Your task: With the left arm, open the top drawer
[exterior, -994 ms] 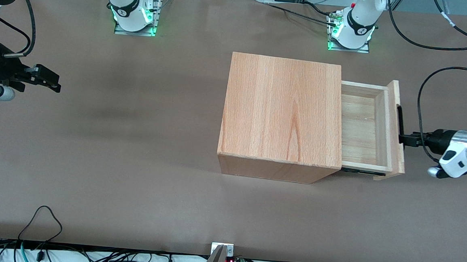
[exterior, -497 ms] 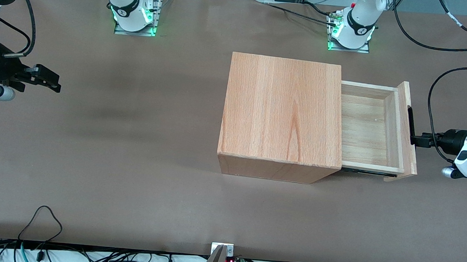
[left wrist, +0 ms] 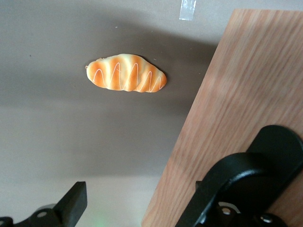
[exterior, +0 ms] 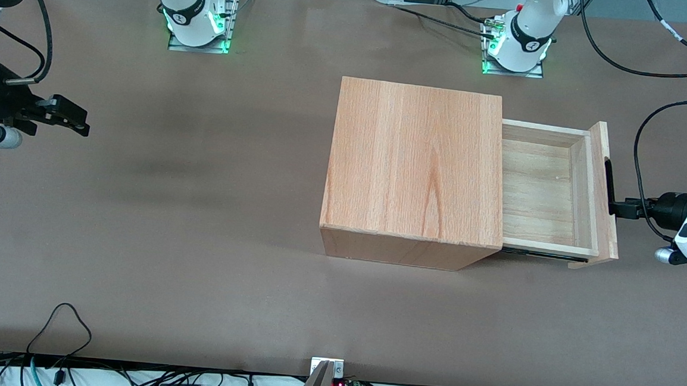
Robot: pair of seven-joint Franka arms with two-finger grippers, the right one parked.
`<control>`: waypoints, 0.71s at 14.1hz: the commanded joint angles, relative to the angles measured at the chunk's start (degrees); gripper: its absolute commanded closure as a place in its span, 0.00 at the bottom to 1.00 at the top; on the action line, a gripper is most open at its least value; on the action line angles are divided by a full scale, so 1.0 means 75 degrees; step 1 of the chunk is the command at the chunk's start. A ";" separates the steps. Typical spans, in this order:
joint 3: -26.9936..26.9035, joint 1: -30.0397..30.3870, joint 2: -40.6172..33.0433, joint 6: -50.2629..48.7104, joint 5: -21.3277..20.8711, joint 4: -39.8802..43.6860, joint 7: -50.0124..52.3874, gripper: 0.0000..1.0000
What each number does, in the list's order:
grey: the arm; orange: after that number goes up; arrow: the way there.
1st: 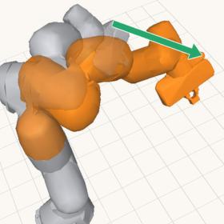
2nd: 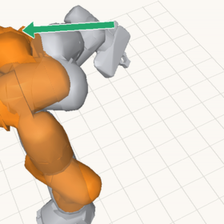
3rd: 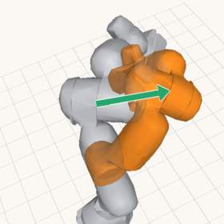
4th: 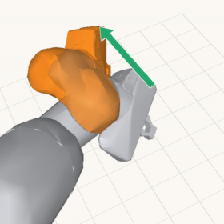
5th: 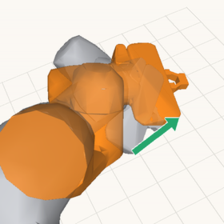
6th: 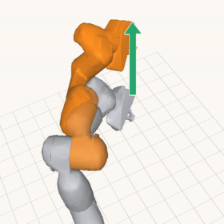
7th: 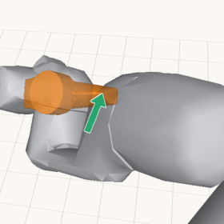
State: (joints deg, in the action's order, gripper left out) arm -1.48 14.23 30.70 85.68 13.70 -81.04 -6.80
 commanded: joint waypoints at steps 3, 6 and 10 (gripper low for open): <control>-0.0013 0.0094 0.0278 0.0212 0.0292 0.0539 0.0157 0.00; -0.0002 0.0165 0.0267 0.0201 0.0341 0.0597 0.0122 0.00; 0.0033 0.0165 0.0267 -0.0033 0.0434 0.0926 0.0110 0.00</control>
State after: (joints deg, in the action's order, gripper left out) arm -1.53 15.07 31.36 86.98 15.80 -77.25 -6.35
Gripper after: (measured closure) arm 0.000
